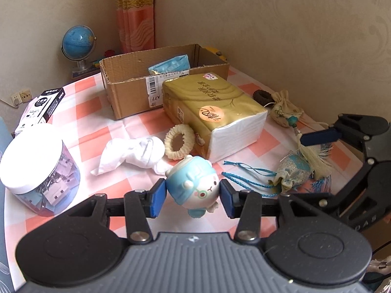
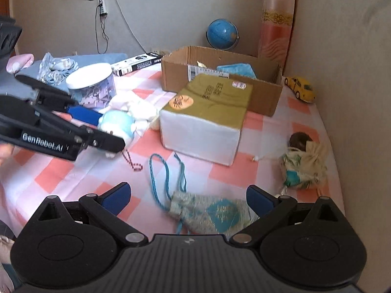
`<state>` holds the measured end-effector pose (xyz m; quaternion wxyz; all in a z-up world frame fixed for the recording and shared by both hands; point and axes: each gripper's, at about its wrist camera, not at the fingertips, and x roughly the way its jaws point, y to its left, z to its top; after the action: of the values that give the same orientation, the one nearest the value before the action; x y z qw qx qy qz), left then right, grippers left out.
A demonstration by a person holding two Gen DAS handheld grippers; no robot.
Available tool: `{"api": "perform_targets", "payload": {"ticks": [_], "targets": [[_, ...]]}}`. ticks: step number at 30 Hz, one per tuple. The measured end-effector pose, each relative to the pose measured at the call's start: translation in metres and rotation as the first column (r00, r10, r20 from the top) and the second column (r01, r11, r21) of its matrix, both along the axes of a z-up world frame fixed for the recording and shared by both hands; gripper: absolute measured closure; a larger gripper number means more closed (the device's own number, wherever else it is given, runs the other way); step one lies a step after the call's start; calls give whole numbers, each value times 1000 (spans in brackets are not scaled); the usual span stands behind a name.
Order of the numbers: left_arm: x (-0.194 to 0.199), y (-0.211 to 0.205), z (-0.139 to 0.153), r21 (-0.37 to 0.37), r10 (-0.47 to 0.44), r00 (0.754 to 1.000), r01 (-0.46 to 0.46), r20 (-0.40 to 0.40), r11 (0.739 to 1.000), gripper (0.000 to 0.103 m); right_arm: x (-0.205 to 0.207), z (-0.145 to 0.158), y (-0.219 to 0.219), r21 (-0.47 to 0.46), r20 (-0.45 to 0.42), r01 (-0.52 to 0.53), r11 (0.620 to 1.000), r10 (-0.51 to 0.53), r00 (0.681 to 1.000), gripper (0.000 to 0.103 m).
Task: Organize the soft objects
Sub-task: 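Close the left tool on the blue plush toy while the right closes on the blue embroidered pouch, then carry the blue pouch into the box and open the right tool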
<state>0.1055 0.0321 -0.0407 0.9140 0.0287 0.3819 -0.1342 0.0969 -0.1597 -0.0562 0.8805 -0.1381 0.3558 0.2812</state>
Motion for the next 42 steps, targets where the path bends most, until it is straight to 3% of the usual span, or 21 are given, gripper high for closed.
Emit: {"api": "perform_targets", "payload": {"ticks": [11, 21, 24, 32, 42], "targets": [[0, 1, -2, -10, -7, 1000, 7, -1, 1000, 57, 20, -20, -10, -24, -121, 70, 997, -73, 990, 0], [4, 2, -5, 5, -8, 1000, 8, -15, 1000, 57, 23, -23, 11, -27, -131, 14, 1000, -18, 991, 0], [4, 3, -5, 18, -13, 1000, 13, -15, 1000, 57, 21, -23, 14, -56, -124, 5, 998, -12, 992, 5], [-2, 1, -2, 48, -52, 998, 53, -22, 997, 57, 18, -15, 11, -77, -99, 42, 996, -49, 994, 40], [-17, 9, 12, 62, -84, 996, 85, -18, 994, 57, 1, 19, 8, -73, -19, 28, 997, -29, 999, 42]]}}
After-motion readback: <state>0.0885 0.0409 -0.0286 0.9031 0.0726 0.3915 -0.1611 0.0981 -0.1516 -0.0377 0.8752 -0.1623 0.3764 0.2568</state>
